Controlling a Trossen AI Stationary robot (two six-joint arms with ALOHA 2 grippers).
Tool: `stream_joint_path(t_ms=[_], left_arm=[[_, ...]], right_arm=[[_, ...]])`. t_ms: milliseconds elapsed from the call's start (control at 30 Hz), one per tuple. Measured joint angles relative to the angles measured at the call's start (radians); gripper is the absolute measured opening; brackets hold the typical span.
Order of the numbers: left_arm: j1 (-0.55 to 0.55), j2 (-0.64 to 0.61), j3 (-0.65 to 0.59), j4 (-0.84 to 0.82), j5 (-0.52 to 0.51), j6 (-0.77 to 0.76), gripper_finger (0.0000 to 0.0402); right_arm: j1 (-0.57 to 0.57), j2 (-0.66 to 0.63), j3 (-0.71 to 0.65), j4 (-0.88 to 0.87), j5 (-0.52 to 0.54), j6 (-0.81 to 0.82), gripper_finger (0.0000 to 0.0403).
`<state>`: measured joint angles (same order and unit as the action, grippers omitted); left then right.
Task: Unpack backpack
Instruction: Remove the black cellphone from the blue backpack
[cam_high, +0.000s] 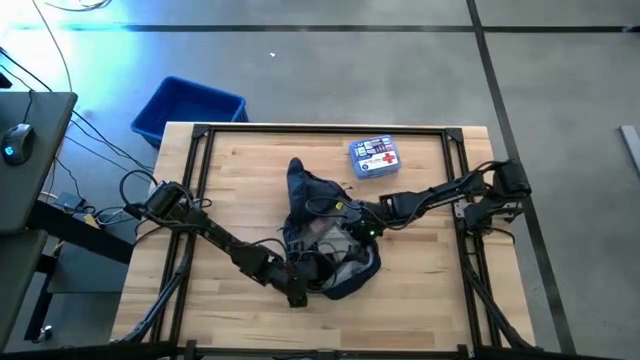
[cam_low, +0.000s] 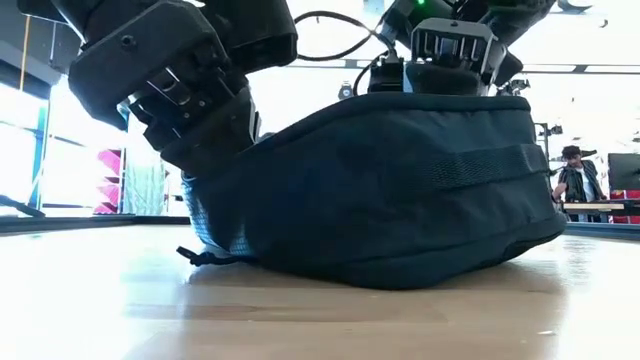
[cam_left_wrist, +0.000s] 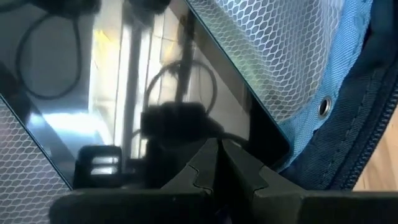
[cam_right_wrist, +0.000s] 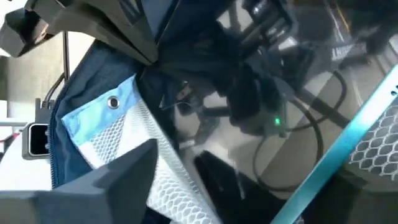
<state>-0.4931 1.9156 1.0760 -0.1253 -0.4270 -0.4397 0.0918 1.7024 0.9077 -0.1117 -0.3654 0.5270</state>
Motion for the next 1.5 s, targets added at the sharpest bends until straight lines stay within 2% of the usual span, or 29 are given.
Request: stream_joint_path(t_ms=[100, 267, 333, 467, 667, 833, 967, 1100, 1167, 1300, 1500], left_arm=[[-0.004, -0.011, 0.0, -0.018, 0.008, 0.0, 0.0], [-0.019, -0.065, -0.002, -0.131, -0.023, -0.052, 0.0], [-0.026, -0.079, -0.002, -0.185, -0.055, -0.087, 0.0], [-0.031, -0.081, -0.002, -0.26, -0.107, -0.155, 0.0], [-0.023, -0.067, -0.003, -0.306, -0.112, -0.196, 0.0], [-0.021, -0.066, -0.002, -0.319, -0.107, -0.219, 0.0], [-0.024, -0.066, -0.002, -0.433, -0.049, -0.284, 0.0], [-0.04, -0.067, -0.002, -0.667, -0.024, -0.453, 0.0], [-0.051, -0.067, -0.002, -0.786, -0.016, -0.546, 0.0], [-0.068, -0.069, -0.002, -0.943, 0.006, -0.692, 0.0], [-0.086, -0.072, -0.002, -0.999, 0.003, -0.761, 0.0]], right_arm=[[0.002, 0.001, 0.0, 0.011, 0.013, -0.008, 0.0204], [0.001, -0.032, 0.001, 0.032, -0.005, -0.016, 0.0045], [0.002, -0.06, 0.007, 0.021, 0.002, -0.036, 0.0016], [0.0, -0.133, 0.043, -0.066, 0.04, -0.045, 0.0018], [0.0, -0.31, 0.098, -0.212, 0.12, -0.092, 0.0008], [-0.043, -0.486, 0.124, -0.355, 0.264, -0.118, 0.0006], [-0.189, -0.588, 0.123, -0.539, 0.314, -0.141, 0.0005], [-0.434, -0.634, 0.123, -0.642, 0.326, -0.17, 0.0005], [-0.567, -0.626, 0.114, -0.662, 0.278, -0.187, 0.0005], [-0.779, -0.572, 0.064, -0.604, 0.052, -0.216, 0.0005], [-0.959, -0.394, 0.018, -0.509, -0.152, -0.239, 0.001]])
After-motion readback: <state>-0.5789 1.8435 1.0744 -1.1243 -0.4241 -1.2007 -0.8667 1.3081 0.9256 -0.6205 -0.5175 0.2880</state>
